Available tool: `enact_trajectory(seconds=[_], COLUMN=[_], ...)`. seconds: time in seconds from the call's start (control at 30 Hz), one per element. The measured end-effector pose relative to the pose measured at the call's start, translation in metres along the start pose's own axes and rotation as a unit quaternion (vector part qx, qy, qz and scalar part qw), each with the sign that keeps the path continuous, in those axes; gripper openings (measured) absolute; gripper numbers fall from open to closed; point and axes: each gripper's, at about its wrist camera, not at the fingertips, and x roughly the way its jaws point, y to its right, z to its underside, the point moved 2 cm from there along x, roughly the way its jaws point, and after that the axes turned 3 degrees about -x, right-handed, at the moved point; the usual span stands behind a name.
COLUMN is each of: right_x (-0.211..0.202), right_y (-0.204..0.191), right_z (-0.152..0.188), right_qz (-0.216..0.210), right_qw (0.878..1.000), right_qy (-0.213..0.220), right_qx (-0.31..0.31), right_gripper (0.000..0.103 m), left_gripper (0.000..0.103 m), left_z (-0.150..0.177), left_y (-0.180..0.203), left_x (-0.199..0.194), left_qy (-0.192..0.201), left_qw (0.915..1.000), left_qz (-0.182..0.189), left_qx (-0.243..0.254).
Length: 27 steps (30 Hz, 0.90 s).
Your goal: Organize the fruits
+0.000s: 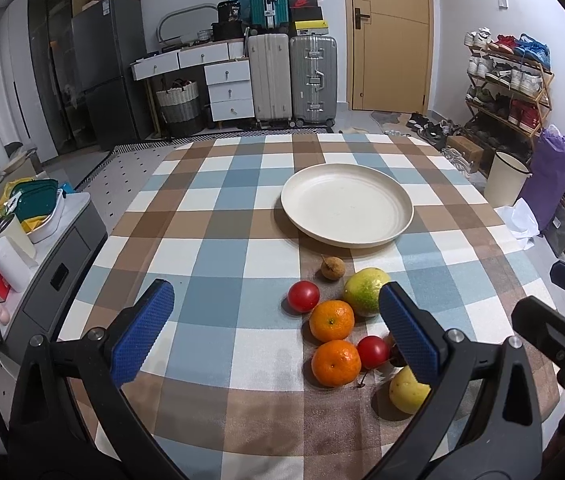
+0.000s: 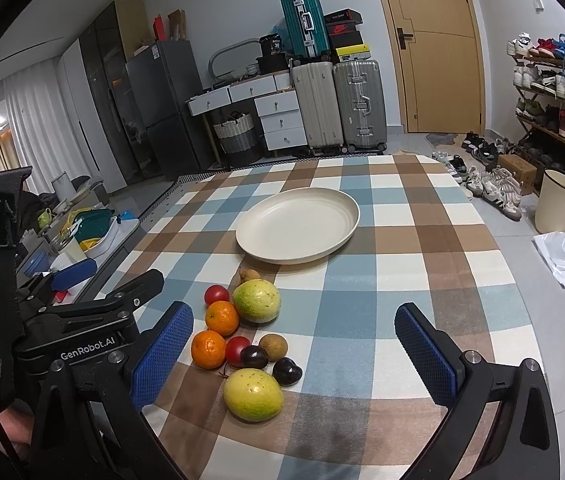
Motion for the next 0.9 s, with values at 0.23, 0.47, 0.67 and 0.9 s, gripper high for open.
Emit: enact_trajectory(seconds=[0.23,0.47,0.67,0.9], right_x=[0.0,0.0,0.003,0.002], right_y=[-0.001,-0.001,-0.002,-0.002], right_z=[0.001,0.001,0.008,0.009], right_qz=[0.0,-0.001,-0.007,-0.007], right_qw=[1.0,1.0,1.0,1.0], right_qy=[-0.001,0.0,-0.004,-0.003], right_qx=[0.0,-0.001,-0.005,-0.005], right_gripper=[0.103,0.103,0.103,0.103], left_gripper=[0.102,0.102,0.102,0.102], left_z=[0.001,0.003,0.005,0.007], left_y=[-0.003,-0.003,-0.006,-0.007], left_x=[0.002,0.003,0.008,0.009], left_qy=[-0.002,-0.004,-0.004,-0.007], left_qw=[1.0,1.0,1.0,0.9999], left_qz=[0.001,0.0,-0.002,0.002], left_qx=[-0.002,-0.003,-0.005,-0.009])
